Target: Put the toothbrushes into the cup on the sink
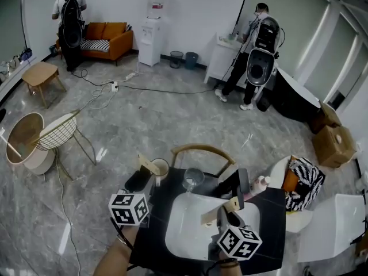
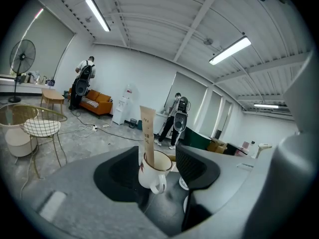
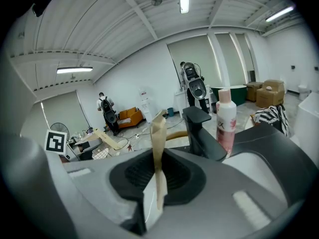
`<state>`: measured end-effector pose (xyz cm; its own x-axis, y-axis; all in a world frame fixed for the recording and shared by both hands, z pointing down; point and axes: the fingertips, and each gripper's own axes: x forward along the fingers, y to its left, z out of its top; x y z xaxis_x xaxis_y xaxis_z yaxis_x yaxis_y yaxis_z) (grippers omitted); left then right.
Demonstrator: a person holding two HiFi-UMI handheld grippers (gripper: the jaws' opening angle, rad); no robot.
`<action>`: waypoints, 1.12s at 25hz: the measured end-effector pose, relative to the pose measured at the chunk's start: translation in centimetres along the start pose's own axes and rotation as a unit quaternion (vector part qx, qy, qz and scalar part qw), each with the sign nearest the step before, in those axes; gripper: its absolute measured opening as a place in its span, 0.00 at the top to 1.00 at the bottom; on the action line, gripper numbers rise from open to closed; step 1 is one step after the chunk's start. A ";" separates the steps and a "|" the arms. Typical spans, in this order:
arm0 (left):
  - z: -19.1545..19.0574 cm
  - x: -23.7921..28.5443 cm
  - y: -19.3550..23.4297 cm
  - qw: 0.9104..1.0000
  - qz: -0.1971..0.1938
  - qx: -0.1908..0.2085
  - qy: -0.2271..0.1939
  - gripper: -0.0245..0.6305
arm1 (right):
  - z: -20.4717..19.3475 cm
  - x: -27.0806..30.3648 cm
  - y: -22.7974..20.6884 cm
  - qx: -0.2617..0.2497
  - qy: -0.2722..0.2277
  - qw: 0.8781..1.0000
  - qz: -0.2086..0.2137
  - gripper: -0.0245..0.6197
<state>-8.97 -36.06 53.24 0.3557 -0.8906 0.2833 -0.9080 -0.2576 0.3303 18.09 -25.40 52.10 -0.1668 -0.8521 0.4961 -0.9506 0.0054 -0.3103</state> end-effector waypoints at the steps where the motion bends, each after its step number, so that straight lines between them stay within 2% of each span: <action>1: 0.2 -0.4 0.0 1.000 0.000 0.000 -0.002 0.63 | 0.1 -0.2 0.2 -0.001 -0.001 1.000 0.001 0.91; 6: 0.4 -2.8 -0.2 1.000 0.001 0.012 -0.011 0.63 | 0.1 -1.2 1.0 -0.004 -0.011 1.000 0.004 0.91; 11: 0.4 -5.4 -1.3 0.999 0.001 0.047 -0.015 0.63 | 0.7 -2.0 1.8 -0.013 -0.023 1.000 0.009 0.91; 15: 0.3 -7.2 -2.1 0.997 0.002 0.076 -0.020 0.64 | 0.9 -2.2 3.1 -0.039 -0.031 0.999 0.012 0.91; 23: 0.4 -9.5 -4.2 0.995 -0.008 0.096 -0.021 0.75 | 1.5 -3.0 5.2 -0.061 -0.044 0.997 0.031 0.91; 28: 0.2 -10.3 -4.4 0.994 0.004 0.104 -0.016 0.85 | 1.9 -3.9 5.8 -0.073 -0.052 0.995 0.034 0.91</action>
<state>-8.67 -25.81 48.68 0.3440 -0.9037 0.2549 -0.9382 -0.3194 0.1335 13.74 -23.00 46.81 -0.2116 -0.8965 0.3892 -0.9671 0.1346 -0.2157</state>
